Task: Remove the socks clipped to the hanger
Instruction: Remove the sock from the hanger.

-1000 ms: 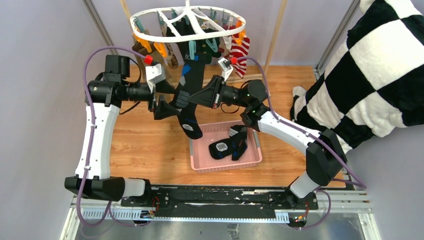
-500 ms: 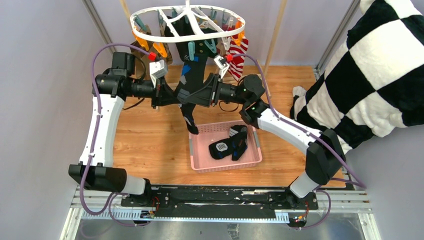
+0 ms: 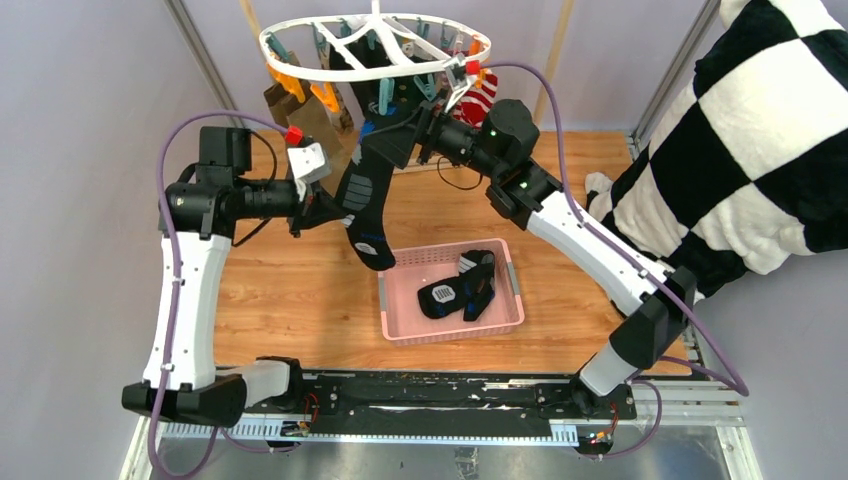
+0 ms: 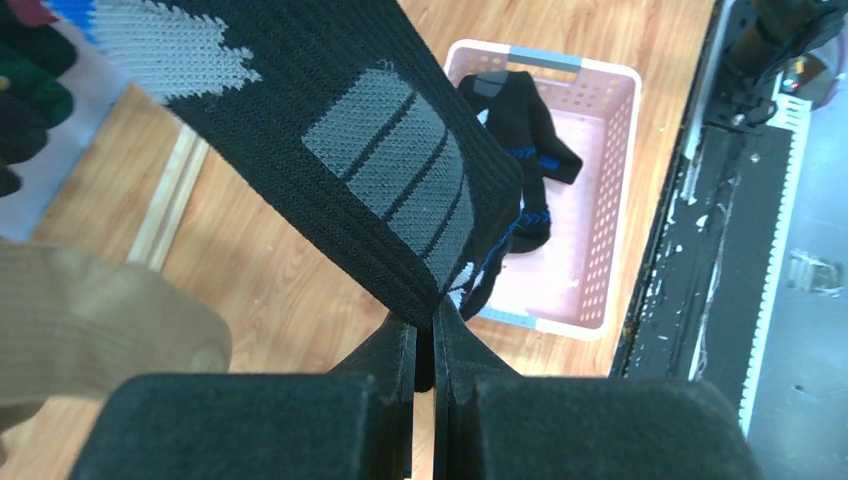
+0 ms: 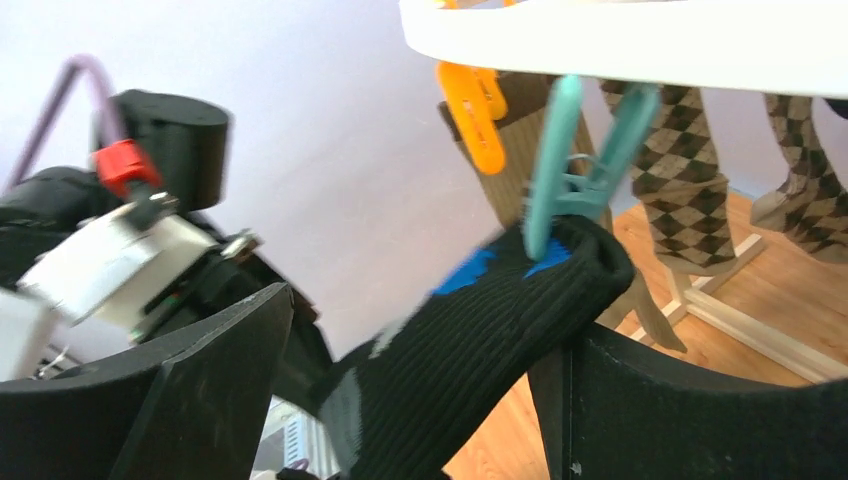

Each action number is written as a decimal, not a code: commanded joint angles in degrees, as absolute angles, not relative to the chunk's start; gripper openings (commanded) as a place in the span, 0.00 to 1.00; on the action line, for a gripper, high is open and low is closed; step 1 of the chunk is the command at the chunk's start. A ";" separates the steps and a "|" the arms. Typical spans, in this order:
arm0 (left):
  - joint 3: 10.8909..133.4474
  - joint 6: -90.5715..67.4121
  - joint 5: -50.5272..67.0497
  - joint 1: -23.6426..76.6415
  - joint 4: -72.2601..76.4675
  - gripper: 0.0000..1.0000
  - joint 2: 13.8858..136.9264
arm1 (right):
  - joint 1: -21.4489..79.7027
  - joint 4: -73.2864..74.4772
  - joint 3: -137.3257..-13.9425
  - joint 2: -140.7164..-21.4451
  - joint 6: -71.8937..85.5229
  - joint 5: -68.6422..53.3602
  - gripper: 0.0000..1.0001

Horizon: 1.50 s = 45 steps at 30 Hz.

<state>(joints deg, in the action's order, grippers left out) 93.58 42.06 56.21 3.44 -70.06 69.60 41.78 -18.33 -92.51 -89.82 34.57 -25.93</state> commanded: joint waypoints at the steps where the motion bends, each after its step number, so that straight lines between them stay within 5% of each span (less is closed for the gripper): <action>1: 92.49 43.08 51.17 3.08 -70.14 0.00 66.22 | 40.14 -14.77 -96.95 -94.57 31.82 -24.14 0.88; 17: 93.17 40.95 41.27 3.08 -70.14 0.00 64.16 | 39.22 -20.07 -103.03 -98.75 35.49 -24.34 0.87; 32: 93.05 41.30 40.21 3.08 -70.11 0.00 64.13 | 39.46 -23.98 -106.92 -103.12 41.27 -20.21 0.66; 38: 92.30 41.90 39.04 3.08 -70.14 0.00 63.33 | 39.46 -26.19 -108.29 -104.96 43.53 -19.78 0.50; 43: 92.02 41.92 38.38 3.10 -70.14 0.00 63.37 | 39.46 -26.46 -109.92 -105.94 44.55 -19.51 0.52; 45: 92.15 41.97 38.47 3.08 -70.14 0.00 63.48 | 39.51 -26.22 -109.87 -105.87 44.48 -18.86 0.40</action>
